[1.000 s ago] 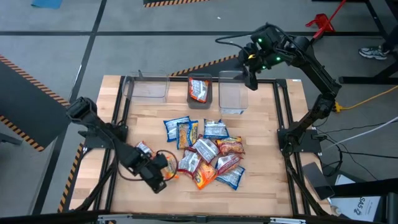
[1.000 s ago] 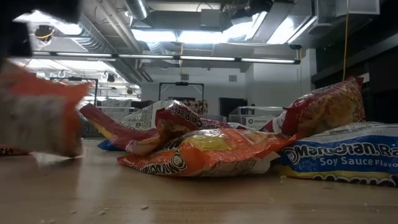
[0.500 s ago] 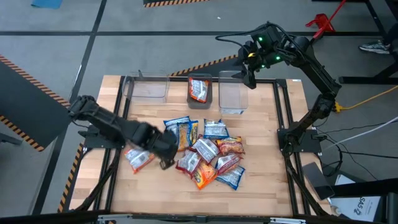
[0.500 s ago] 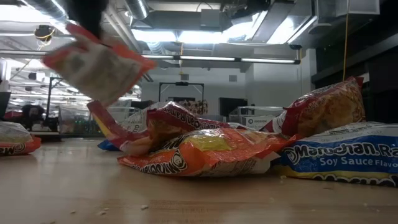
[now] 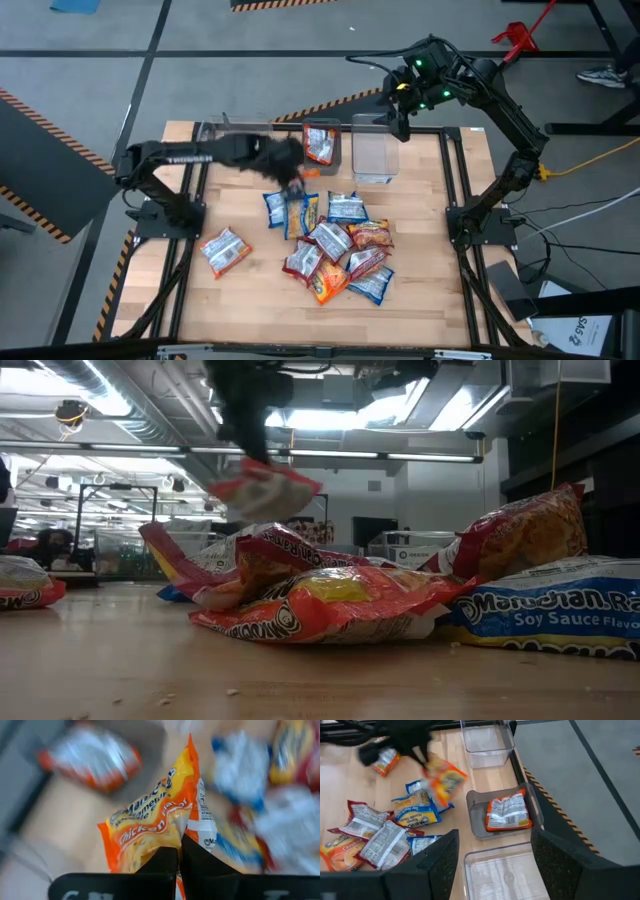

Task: Sort Maruchan noodles
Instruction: Put the orange noodle pack into the black bin

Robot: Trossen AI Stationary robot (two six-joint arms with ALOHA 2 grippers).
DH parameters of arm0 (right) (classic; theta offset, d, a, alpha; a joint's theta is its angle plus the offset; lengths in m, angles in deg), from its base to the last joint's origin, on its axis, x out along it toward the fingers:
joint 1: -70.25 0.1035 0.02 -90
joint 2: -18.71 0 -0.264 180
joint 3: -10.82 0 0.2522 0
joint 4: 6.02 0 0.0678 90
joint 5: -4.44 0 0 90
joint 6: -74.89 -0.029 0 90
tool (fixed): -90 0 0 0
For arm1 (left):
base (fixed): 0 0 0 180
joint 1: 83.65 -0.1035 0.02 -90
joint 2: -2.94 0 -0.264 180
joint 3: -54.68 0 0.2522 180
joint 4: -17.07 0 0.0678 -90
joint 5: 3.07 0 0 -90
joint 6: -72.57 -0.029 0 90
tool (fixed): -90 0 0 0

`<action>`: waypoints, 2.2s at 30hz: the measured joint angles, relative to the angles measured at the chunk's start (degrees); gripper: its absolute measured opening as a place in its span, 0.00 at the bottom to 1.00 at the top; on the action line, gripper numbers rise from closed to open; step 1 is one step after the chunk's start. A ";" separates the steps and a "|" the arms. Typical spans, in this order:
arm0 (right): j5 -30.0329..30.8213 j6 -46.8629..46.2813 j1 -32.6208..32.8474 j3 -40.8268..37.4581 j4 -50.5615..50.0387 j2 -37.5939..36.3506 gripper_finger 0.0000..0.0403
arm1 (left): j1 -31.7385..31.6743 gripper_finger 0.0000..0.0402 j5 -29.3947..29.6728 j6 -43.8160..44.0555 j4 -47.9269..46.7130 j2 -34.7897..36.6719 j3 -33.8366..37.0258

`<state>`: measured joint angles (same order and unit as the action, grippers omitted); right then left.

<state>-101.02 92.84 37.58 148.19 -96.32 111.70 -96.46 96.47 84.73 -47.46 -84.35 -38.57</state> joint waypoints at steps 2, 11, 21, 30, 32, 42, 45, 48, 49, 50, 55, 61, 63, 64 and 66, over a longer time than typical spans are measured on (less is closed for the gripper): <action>0.00 -0.94 0.00 0.00 0.00 0.00 0.58 | -3.70 0.00 0.02 -4.43 5.55 0.00 0.00; 0.97 -2.93 0.00 0.00 0.03 0.00 0.58 | -15.12 0.00 -2.17 -12.53 25.53 -5.35 -0.09; 1.03 -4.25 0.00 0.00 0.00 0.00 0.58 | -14.08 0.00 -4.50 -17.58 27.85 -15.87 0.02; 1.01 -3.89 0.00 0.00 0.11 0.00 0.58 | -12.38 0.00 -2.85 -10.93 27.05 -16.76 0.02; 1.01 -3.85 0.00 0.00 0.13 0.00 0.58 | -12.02 0.00 -2.35 -8.77 26.96 -17.05 0.01; 0.94 -3.77 0.00 0.00 0.16 0.00 0.58 | -9.87 0.00 -0.22 -5.40 26.68 -20.86 0.00; 0.93 -3.75 0.00 0.00 0.17 0.00 0.58 | -9.93 0.01 -1.98 -3.76 26.62 -20.92 0.00; 0.92 -3.75 0.00 0.00 0.15 0.00 0.58 | -9.93 0.05 -1.53 -0.93 26.30 -21.26 0.00; 0.92 -3.75 0.00 0.00 0.15 0.00 0.58 | -9.97 0.07 -1.56 -0.43 25.99 -21.55 0.00; 0.90 -3.75 0.00 0.00 0.15 0.00 0.58 | -10.10 0.10 -1.93 -0.35 25.72 -21.91 0.00; 0.90 -3.72 0.00 0.00 0.14 0.00 0.58 | -10.44 0.18 -6.72 0.00 25.74 -23.72 -0.06; 0.87 -3.68 0.00 0.00 0.15 0.00 0.58 | -10.73 0.23 -6.97 -0.04 26.14 -24.00 -0.15; 0.87 -3.68 0.00 0.00 0.15 0.00 0.58 | -11.19 0.23 -7.80 0.00 25.93 -24.04 -0.15; 0.87 -3.68 0.00 0.00 0.13 0.00 0.58 | -11.46 0.23 -8.53 0.50 25.76 -24.06 -0.13; 0.87 -3.68 0.00 0.00 0.14 0.00 0.58 | -11.98 0.23 -10.61 1.50 26.01 -24.11 -0.11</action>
<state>-100.15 89.15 37.58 148.19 -96.17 111.70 -108.44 85.87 86.23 -21.45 -108.46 -38.68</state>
